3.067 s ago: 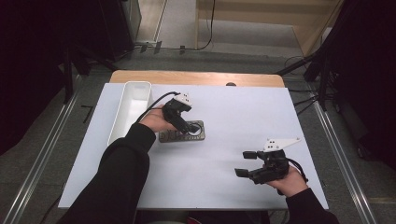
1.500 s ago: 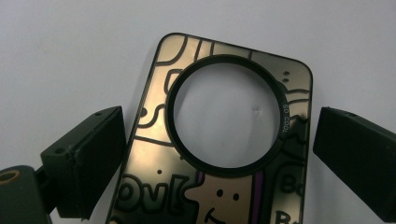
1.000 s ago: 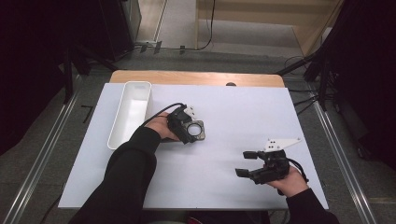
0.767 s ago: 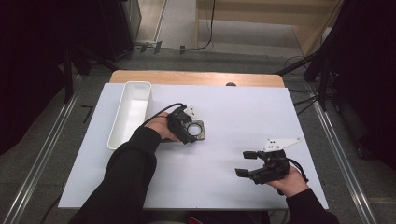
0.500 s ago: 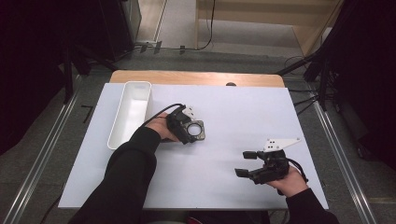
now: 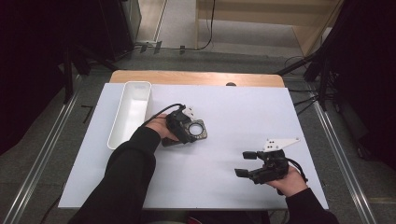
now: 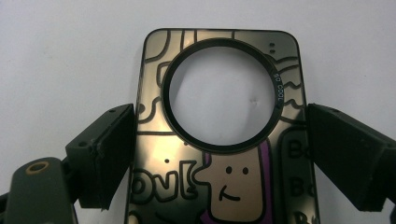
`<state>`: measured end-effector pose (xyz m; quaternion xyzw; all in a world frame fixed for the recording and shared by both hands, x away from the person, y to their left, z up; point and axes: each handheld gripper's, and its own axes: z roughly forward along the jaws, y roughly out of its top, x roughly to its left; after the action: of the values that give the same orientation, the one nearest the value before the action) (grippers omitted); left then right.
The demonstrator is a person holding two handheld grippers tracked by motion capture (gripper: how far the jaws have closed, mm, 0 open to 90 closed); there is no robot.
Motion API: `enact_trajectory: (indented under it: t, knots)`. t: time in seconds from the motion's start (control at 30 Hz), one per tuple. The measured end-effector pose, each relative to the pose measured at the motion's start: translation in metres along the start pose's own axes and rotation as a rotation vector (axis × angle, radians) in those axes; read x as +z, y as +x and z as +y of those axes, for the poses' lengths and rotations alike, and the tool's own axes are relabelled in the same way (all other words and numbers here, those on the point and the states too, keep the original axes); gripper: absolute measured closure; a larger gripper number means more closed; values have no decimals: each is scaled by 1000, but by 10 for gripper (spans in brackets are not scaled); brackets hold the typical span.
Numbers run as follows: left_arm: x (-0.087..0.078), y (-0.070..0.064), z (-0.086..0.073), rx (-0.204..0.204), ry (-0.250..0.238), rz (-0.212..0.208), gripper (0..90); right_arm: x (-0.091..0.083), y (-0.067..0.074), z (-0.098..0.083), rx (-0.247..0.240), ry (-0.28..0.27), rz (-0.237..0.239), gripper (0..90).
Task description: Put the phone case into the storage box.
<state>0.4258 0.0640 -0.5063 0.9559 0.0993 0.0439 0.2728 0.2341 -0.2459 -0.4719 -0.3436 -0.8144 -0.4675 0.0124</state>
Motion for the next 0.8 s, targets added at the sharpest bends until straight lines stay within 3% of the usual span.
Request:
enact_trajectory:
  t: [0.23,0.4,0.5,0.8]
  knots:
    - [0,0,1,1,6,-2,111,0,0,0,6,2,0,178]
    - [-2,1,1,-20,8,-19,112,0,-1,-1,7,3,1,178]
    - [-4,1,2,-53,-7,-38,112,0,-1,-1,10,2,1,178]
    - [-19,0,11,-91,-74,-32,111,0,-1,-1,10,2,0,178]
